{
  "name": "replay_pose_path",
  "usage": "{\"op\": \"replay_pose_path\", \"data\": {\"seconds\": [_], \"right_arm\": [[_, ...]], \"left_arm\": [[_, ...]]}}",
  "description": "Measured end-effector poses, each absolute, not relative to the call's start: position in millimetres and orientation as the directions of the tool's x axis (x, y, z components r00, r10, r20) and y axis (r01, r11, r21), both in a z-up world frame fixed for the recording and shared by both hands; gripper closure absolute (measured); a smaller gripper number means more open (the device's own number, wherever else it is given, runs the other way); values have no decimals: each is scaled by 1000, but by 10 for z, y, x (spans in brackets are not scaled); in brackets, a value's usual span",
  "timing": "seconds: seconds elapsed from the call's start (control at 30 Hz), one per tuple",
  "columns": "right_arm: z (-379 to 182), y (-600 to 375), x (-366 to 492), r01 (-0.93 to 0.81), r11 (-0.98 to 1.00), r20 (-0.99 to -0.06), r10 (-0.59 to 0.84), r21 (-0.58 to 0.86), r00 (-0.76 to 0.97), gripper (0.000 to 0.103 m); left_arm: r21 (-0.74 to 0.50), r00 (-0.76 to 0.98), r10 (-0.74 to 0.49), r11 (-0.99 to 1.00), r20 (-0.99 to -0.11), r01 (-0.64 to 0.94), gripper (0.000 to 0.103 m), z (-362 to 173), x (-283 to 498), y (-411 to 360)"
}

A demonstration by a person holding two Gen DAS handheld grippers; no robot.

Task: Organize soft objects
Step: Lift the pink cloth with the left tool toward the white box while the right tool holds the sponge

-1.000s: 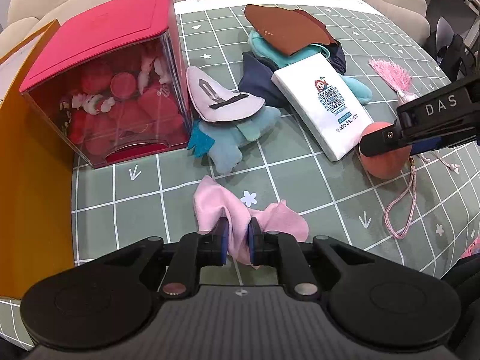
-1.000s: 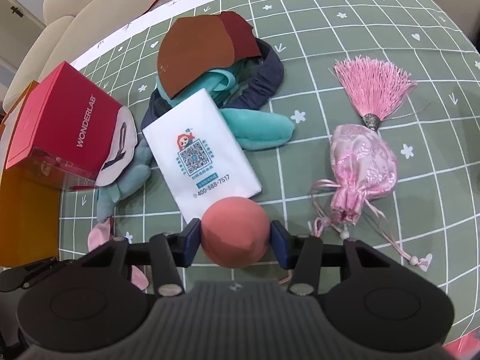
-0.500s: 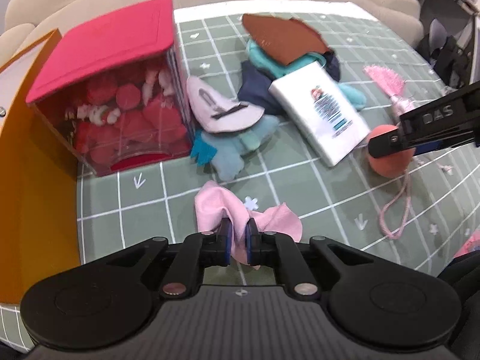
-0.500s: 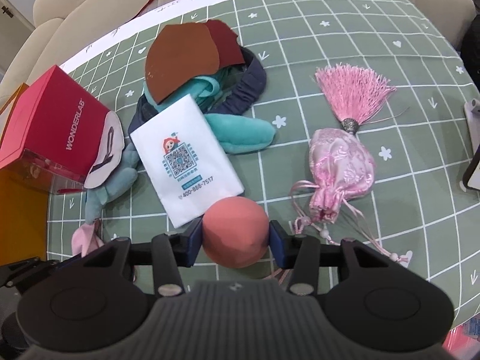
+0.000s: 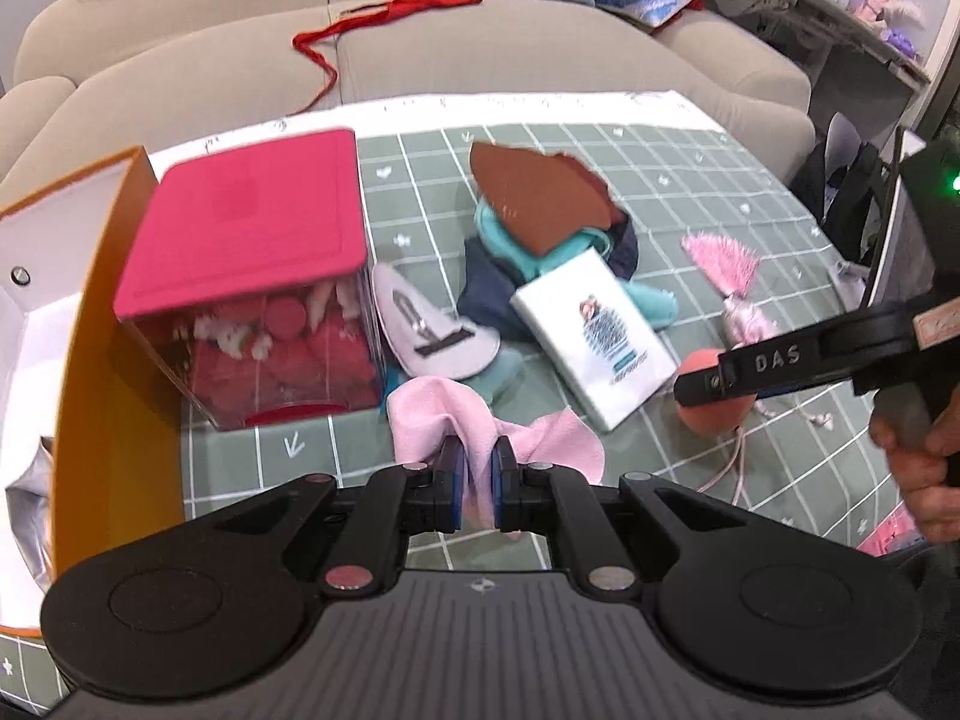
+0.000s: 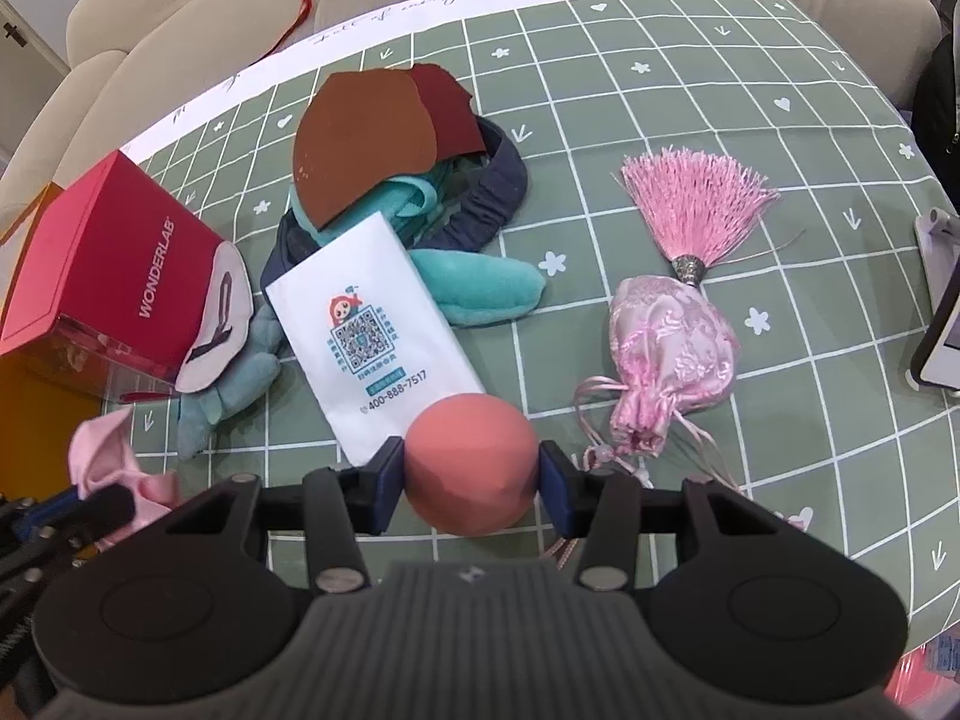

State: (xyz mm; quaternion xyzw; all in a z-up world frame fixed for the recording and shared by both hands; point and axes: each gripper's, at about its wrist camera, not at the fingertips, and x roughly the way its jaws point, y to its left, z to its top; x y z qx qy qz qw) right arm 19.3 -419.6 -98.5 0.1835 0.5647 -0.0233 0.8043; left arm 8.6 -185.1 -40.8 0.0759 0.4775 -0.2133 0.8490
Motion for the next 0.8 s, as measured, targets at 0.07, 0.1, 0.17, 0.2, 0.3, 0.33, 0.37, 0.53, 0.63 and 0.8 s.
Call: {"op": "replay_pose_path", "data": {"seconds": [0.07, 0.1, 0.17, 0.2, 0.3, 0.33, 0.37, 0.53, 0.63, 0.8], "right_arm": [[-965, -4204, 175, 252, 928, -914, 168, 273, 369, 56], [-960, -4204, 165, 256, 926, -913, 170, 276, 370, 56], [-950, -4184, 145, 250, 927, -911, 177, 282, 372, 56], [-946, -4174, 142, 247, 926, -910, 180, 284, 373, 56], [-933, -4178, 126, 249, 895, -884, 256, 369, 390, 56], [-922, -4177, 121, 255, 883, -875, 276, 394, 398, 56], [-894, -4162, 109, 259, 877, -869, 281, 405, 407, 56], [-689, -3999, 67, 248, 890, -859, 245, 383, 449, 56], [-574, -3898, 64, 249, 889, -853, 237, 383, 465, 56], [-354, -3695, 108, 229, 880, -821, 256, 416, 511, 55]], "left_arm": [[-70, 468, -291, 898, -834, 435, 94, -343, 91, -1843], [-58, 480, -287, 898, -829, 436, 94, -315, 86, -1842], [-25, 517, -271, 900, -812, 434, 94, -232, 64, -1838], [-12, 528, -266, 900, -806, 435, 94, -197, 55, -1838], [-10, 554, -277, 900, -785, 436, 93, -41, 32, -1797], [-14, 560, -285, 898, -778, 439, 93, 14, 23, -1777], [-11, 566, -285, 899, -774, 438, 93, 69, 17, -1759], [12, 589, -250, 915, -768, 404, 93, 231, 43, -1581], [3, 597, -241, 926, -766, 377, 93, 277, 74, -1420], [-2, 617, -231, 937, -752, 349, 93, 359, 83, -1155]]}}
